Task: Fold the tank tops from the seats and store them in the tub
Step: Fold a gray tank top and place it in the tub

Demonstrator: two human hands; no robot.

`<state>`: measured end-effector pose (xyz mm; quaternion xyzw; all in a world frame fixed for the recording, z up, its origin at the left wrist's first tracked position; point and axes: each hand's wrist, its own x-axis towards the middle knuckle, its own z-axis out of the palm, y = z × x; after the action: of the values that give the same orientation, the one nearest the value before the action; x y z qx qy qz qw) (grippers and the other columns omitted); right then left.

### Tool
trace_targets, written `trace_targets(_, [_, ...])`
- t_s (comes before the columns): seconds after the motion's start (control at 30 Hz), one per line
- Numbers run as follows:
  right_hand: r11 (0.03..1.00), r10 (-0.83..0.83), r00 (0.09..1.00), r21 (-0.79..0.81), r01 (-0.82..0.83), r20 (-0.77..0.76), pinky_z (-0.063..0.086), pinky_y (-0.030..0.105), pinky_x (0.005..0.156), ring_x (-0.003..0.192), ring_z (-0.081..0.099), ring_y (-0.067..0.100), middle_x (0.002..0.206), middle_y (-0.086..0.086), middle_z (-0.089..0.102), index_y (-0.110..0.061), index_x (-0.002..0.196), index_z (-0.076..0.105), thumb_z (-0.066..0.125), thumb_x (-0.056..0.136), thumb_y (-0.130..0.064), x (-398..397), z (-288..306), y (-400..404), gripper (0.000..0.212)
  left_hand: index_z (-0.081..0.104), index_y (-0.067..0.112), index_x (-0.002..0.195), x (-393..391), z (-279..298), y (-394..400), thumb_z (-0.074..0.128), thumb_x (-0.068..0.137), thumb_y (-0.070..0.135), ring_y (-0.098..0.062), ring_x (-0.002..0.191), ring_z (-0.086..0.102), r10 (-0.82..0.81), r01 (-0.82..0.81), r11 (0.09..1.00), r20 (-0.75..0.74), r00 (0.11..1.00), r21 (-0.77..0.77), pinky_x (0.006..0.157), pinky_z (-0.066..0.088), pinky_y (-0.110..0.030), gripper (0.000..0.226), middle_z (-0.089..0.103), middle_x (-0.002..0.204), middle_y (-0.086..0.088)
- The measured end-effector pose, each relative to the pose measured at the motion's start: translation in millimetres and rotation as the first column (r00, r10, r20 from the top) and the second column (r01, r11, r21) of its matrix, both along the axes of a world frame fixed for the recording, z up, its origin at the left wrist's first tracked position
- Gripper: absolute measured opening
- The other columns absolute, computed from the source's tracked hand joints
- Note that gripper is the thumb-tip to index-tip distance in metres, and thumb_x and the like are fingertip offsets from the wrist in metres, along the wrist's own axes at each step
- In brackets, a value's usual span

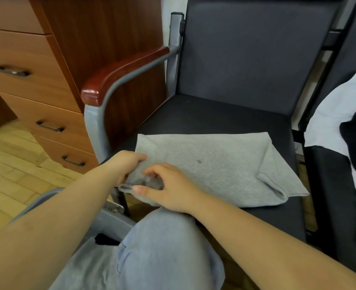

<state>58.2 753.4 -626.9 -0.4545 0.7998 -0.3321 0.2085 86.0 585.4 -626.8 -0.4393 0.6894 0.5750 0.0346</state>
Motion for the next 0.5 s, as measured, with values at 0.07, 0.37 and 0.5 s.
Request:
trace_targets(0.07, [0.994, -0.072, 0.995, 0.078, 0.077, -0.064, 0.034, 0.032, 0.108, 0.129, 0.039, 0.012, 0.142, -0.006, 0.041, -0.028, 0.139, 0.044, 0.051, 0.088, -0.061, -9.8, -4.7, 19.0, 0.061, 0.062, 0.010, 0.115, 2.5, -5.5, 2.1, 0.058, 0.095, 0.029, -0.029, 0.093, 0.068, -0.051, 0.048, 0.997, -0.036, 0.998, -0.064, 0.092, 0.052, -0.047, 0.028, 0.070, 0.103, -0.012])
trace_targets(0.37, [0.829, -0.303, 0.871, 0.344, 0.441, -0.387, 0.010, 0.040, 0.118, 0.146, 0.016, 0.024, 0.159, 0.007, 0.020, -0.021, 0.149, 0.028, 0.026, 0.097, -0.059, -55.2, -16.8, 120.8, 0.065, 0.056, 0.006, 0.120, 7.5, -6.2, 23.8, 0.057, 0.093, 0.026, -0.028, 0.092, 0.059, -0.151, 0.125, 0.899, -0.030, 0.988, -0.419, 0.074, 0.043, -0.037, 0.034, 0.061, 0.105, -0.011])
trace_targets(0.5, [0.669, -0.443, 0.762, 0.391, 0.632, -0.473, 0.011, 0.046, 0.117, 0.144, 0.016, 0.031, 0.157, 0.015, 0.019, -0.010, 0.148, 0.029, 0.026, 0.096, -0.061, -63.7, -17.5, 150.7, 0.073, 0.057, 0.002, 0.106, 14.4, -1.3, 34.3, 0.055, 0.093, 0.022, -0.026, 0.079, 0.055, -0.163, 0.139, 0.858, -0.005, 0.987, -0.494, 0.065, 0.040, -0.034, 0.025, 0.059, 0.093, -0.016])
